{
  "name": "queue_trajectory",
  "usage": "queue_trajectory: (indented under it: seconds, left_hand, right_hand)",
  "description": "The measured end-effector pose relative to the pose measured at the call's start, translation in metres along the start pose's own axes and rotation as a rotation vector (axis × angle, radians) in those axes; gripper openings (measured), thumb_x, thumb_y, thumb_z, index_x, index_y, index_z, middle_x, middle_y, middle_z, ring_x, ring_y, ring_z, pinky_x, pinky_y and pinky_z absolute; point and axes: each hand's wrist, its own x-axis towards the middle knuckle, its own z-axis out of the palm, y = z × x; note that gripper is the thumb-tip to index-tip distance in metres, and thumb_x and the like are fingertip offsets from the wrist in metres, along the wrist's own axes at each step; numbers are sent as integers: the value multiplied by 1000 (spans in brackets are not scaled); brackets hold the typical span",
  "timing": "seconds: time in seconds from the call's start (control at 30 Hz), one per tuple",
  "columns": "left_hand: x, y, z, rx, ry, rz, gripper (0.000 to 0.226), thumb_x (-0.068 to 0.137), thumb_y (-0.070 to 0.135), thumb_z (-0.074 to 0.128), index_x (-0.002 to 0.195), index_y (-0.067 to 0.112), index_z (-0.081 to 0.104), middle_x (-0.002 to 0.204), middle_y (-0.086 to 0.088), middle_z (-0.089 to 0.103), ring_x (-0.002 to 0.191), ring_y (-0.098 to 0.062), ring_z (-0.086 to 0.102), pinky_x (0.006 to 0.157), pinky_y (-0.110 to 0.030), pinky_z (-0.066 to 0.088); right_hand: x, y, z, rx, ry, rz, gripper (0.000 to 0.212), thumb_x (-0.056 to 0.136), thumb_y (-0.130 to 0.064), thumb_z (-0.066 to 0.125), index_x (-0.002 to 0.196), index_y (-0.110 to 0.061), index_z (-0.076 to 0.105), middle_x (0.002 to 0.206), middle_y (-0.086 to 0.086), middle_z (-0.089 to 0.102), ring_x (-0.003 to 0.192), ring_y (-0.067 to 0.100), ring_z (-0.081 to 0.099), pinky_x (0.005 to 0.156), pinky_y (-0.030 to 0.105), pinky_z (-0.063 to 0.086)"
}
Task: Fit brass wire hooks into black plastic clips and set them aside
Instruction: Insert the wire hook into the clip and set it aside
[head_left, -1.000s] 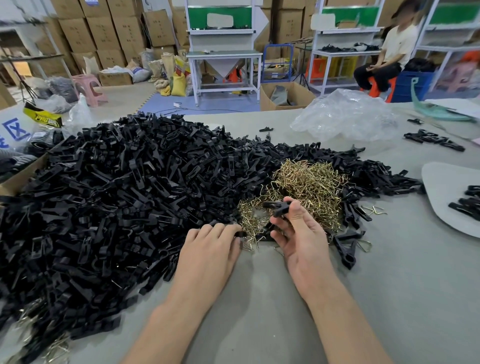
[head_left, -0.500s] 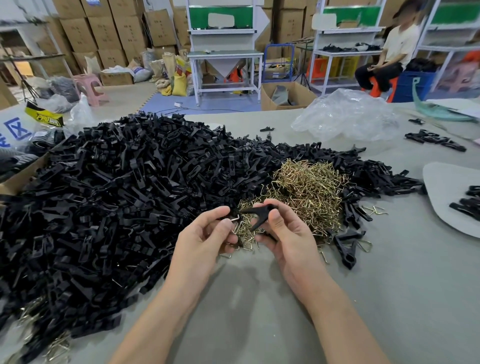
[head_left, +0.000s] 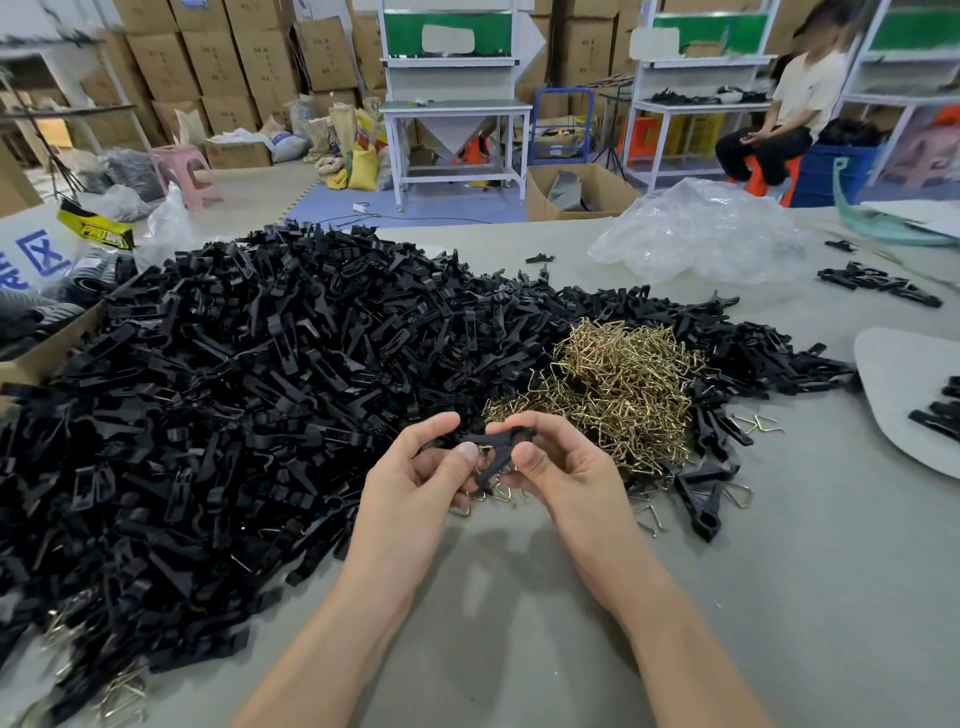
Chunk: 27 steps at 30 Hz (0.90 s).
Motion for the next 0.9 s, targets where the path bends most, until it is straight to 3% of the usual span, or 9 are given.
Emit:
queue_trajectory:
  seconds: [0.1, 0.17, 0.27, 0.33, 0.4, 0.57, 0.67, 0.77, 0.9]
  left_hand:
    - [-2, -11, 5, -30, 39, -64, 17, 97, 15, 62, 111, 19, 72, 83, 0, 75, 65, -8, 60, 64, -20, 50]
    - [-3, -15, 8, -63, 26, -115, 19, 97, 23, 63, 113, 21, 72, 88, 5, 76, 73, -4, 65, 65, -17, 51]
    - [-3, -18, 8, -38, -26, -136, 53, 79, 52, 75, 126, 32, 62, 107, 13, 74, 102, -4, 69, 91, -29, 55]
    - [-1, -16, 7, 26, -55, -131, 70, 65, 64, 77, 127, 38, 59, 104, 5, 73, 106, -14, 69, 99, -42, 52]
    - [2, -15, 4, 16, -89, -137, 63, 61, 60, 81, 118, 39, 64, 98, -7, 70, 99, -22, 70, 94, -42, 54]
    - [5, -13, -3, -56, -196, -170, 35, 61, 47, 83, 90, 34, 69, 84, -11, 63, 73, -19, 58, 64, -30, 47]
    - [6, -14, -6, -17, -234, -160, 43, 65, 49, 82, 105, 38, 69, 89, -17, 66, 79, -22, 62, 72, -37, 52]
    - [6, -16, -9, 84, -255, -133, 47, 71, 54, 78, 115, 43, 67, 102, -25, 68, 91, -31, 65, 95, -55, 50]
    - [5, -17, -9, 199, -224, -81, 50, 72, 55, 75, 119, 43, 67, 100, -1, 75, 96, -23, 69, 91, -42, 54]
  right_hand:
    - [-2, 3, -1, -168, -1, -49, 19, 94, -4, 66, 108, -15, 72, 101, 3, 76, 93, 28, 69, 85, 29, 56]
    - [-4, 3, 0, -231, -1, -64, 22, 92, -4, 68, 105, -21, 73, 99, -4, 76, 92, 16, 70, 83, 20, 53]
    - [-8, 4, 3, -295, -20, -73, 27, 89, -7, 72, 104, -29, 74, 98, -10, 76, 95, 5, 71, 81, 12, 49]
    - [-10, 5, 5, -356, -51, -105, 25, 90, -13, 73, 106, -33, 73, 100, -15, 76, 97, 4, 71, 83, 13, 50]
    - [-12, 4, 6, -390, -64, -119, 23, 91, -20, 74, 106, -37, 72, 100, -18, 76, 96, 2, 71, 81, 11, 50]
    - [-14, 8, 7, -545, -42, -132, 26, 86, -30, 78, 103, -48, 71, 102, -13, 72, 96, 4, 69, 81, 13, 49]
    - [-13, 10, 7, -560, -49, -115, 28, 84, -35, 78, 101, -55, 69, 102, -14, 69, 94, 3, 68, 82, 11, 48]
    - [-13, 13, 6, -596, -83, -108, 30, 85, -35, 78, 104, -56, 69, 97, -20, 65, 92, 6, 69, 85, 22, 53]
    - [-12, 14, 4, -606, -61, -98, 30, 83, -38, 79, 106, -54, 70, 101, -12, 64, 94, 2, 66, 85, 18, 51]
